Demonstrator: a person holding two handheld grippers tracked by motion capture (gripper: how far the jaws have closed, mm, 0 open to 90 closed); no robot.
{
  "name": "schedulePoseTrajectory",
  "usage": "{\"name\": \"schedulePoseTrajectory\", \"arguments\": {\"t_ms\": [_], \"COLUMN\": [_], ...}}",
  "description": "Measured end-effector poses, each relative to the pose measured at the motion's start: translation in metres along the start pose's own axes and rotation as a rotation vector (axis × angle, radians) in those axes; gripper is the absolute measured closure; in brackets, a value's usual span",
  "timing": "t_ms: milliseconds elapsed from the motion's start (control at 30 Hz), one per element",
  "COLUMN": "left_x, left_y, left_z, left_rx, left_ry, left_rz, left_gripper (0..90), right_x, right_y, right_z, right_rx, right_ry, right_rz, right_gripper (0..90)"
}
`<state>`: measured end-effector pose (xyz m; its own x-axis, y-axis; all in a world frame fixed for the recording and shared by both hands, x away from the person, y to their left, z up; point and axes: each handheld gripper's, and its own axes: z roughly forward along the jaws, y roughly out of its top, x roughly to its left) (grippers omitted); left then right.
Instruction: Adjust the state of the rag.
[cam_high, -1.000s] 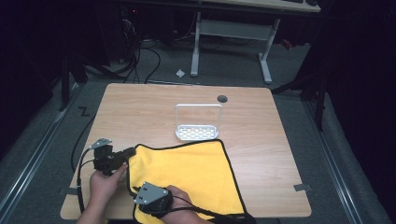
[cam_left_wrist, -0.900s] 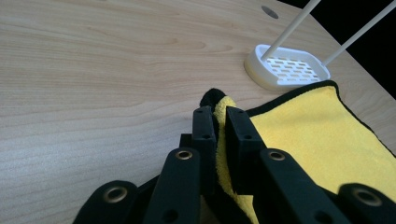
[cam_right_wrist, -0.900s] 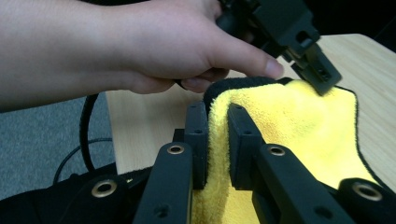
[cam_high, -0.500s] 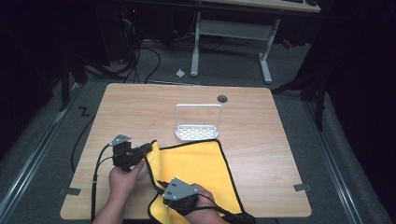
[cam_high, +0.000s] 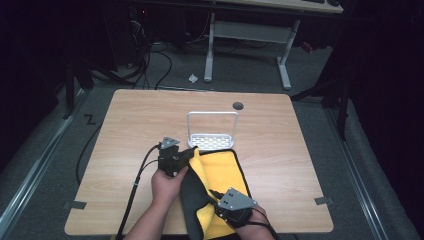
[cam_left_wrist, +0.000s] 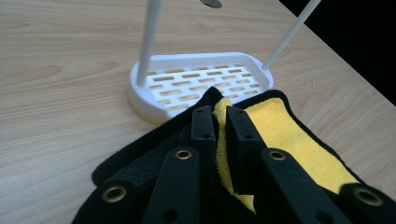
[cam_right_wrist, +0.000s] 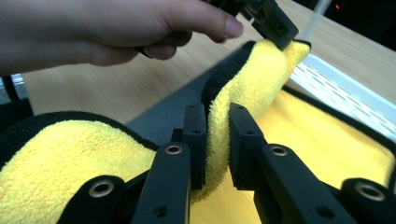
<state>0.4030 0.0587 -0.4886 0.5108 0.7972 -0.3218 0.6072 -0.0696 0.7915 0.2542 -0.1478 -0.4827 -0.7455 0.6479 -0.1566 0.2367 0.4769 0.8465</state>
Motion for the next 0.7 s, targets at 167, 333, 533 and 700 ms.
{"name": "schedulePoseTrajectory", "arguments": {"t_ms": [167,333,533,700], "left_x": [-0.016,-0.025,-0.035,-0.041], "left_y": [0.005,0.007,0.01,0.01], "left_z": [0.019,0.03,0.039,0.053], "left_rx": [0.025,0.039,0.046,0.062], "left_ry": [0.022,0.023,0.009,0.004], "left_rz": [0.025,0.017,0.022,0.021], "left_gripper": [82.3,82.2,82.2,81.9], "right_x": [-0.015,-0.029,-0.037,-0.041], "right_y": [-0.016,-0.03,-0.04,-0.047], "right_z": [-0.011,-0.019,-0.026,-0.029], "right_rx": [0.022,0.034,0.056,0.073], "right_ry": [-0.029,-0.051,-0.081,-0.091], "right_rz": [0.027,0.068,0.069,0.077], "right_gripper": [79.0,78.7,78.7,77.9]}}
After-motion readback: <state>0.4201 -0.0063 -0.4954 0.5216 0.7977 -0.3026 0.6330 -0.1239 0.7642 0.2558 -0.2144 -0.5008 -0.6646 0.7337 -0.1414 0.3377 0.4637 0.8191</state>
